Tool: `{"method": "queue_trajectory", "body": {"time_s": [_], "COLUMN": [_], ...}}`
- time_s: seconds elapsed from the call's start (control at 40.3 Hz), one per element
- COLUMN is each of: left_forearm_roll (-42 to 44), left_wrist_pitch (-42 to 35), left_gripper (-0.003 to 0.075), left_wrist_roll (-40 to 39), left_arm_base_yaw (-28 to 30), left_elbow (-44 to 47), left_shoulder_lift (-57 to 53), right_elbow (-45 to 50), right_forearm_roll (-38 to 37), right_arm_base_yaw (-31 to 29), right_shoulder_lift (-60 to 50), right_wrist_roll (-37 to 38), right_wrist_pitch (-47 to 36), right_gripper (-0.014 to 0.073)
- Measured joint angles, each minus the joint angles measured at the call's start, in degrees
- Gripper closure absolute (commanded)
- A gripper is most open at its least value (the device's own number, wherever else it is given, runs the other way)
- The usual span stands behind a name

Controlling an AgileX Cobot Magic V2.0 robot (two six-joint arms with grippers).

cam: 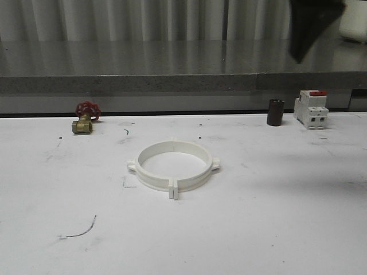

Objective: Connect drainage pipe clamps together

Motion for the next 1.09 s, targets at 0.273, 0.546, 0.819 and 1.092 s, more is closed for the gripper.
{"method": "queue_trajectory", "body": {"time_s": [0.273,0.546,0.819,1.092], "left_forearm_roll": [0.0,0.0,0.0,0.0], "left_wrist_pitch": [0.0,0.0,0.0,0.0], "left_gripper": [0.0741,0.0741,0.0741,0.0741], "left_wrist_roll": [0.0,0.0,0.0,0.0], "left_arm_base_yaw": [0.0,0.0,0.0,0.0], "left_elbow": [0.0,0.0,0.0,0.0], "left_shoulder_lift": [0.0,0.0,0.0,0.0], "right_elbow": [20.6,39.5,54.4,63.1], "right_forearm_roll": [1.2,1.6,0.2,-1.5], "right_arm_base_yaw": [-12.4,-14.0,-13.9,-13.9], "right_shoulder_lift": [-18.4,-38.5,-62.6,-81.1], "right_wrist_roll": [-7.9,-12.8,-19.1,-20.4], "right_wrist_pitch": [-5.4,-16.2,-27.9,-31.9], "right_gripper": [0.0715,0.0715,0.0715,0.0715]}}
